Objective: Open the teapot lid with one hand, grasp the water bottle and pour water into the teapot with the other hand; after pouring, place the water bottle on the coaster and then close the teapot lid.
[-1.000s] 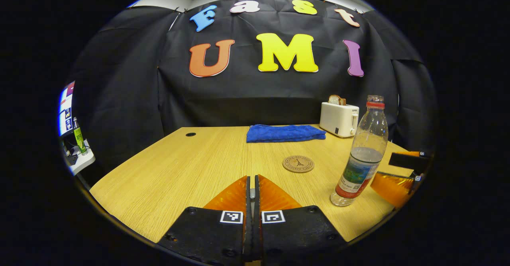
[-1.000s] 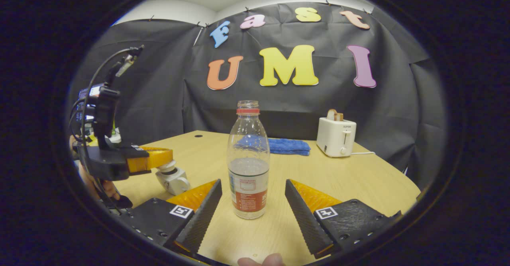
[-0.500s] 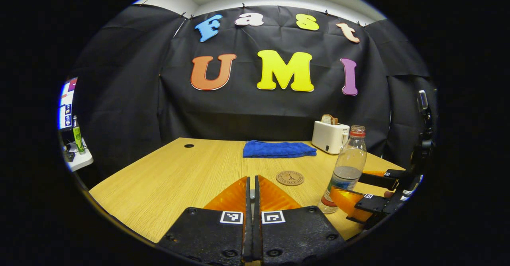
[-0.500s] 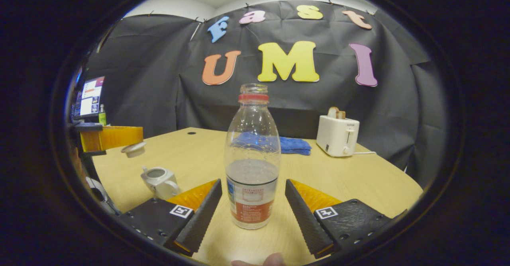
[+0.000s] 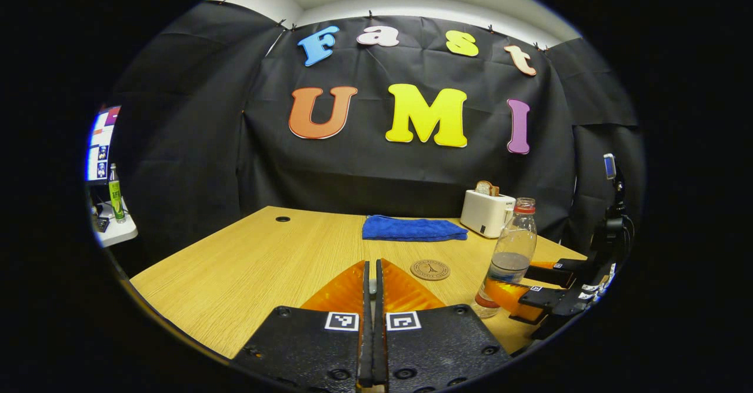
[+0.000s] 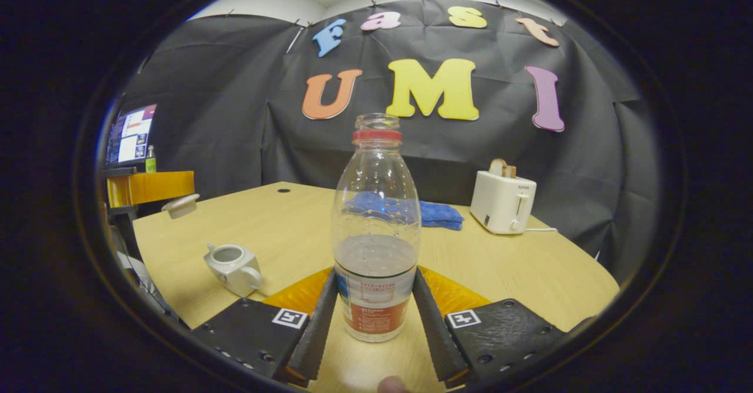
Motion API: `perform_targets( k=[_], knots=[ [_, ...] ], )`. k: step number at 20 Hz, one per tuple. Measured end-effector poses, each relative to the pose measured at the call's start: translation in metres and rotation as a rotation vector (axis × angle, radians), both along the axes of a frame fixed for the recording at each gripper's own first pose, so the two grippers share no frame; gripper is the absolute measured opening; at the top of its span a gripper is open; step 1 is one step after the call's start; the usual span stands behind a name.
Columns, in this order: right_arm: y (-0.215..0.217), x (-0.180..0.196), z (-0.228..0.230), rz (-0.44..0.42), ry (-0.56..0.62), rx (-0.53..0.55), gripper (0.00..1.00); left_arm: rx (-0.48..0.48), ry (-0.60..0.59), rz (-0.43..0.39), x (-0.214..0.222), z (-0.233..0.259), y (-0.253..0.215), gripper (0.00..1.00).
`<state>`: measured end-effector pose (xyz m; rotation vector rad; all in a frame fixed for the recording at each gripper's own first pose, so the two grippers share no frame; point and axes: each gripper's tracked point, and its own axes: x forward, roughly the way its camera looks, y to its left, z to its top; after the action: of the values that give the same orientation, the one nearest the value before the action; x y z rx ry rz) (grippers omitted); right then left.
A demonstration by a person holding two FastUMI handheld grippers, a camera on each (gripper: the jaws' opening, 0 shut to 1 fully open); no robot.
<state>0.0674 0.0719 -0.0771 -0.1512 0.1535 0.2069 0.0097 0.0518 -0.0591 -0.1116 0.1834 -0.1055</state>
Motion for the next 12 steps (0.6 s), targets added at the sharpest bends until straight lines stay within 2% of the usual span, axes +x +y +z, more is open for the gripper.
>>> perform_targets(
  k=[2, 8, 12],
  knots=[
    [-0.002, 0.000, 0.007, 0.011, -0.018, -0.092, 0.71, -0.009, -0.008, 0.003, -0.001, 0.002, 0.005, 0.03],
    [0.000, 0.014, 0.002, 0.082, 0.000, -0.473, 0.71, -0.022, -0.019, 0.019, -0.002, 0.006, 0.023, 0.03],
    [0.007, 0.022, 0.003, 0.116, -0.075, -0.764, 0.71, 0.015, -0.024, 0.013, -0.003, 0.007, 0.034, 0.03]
  ],
)
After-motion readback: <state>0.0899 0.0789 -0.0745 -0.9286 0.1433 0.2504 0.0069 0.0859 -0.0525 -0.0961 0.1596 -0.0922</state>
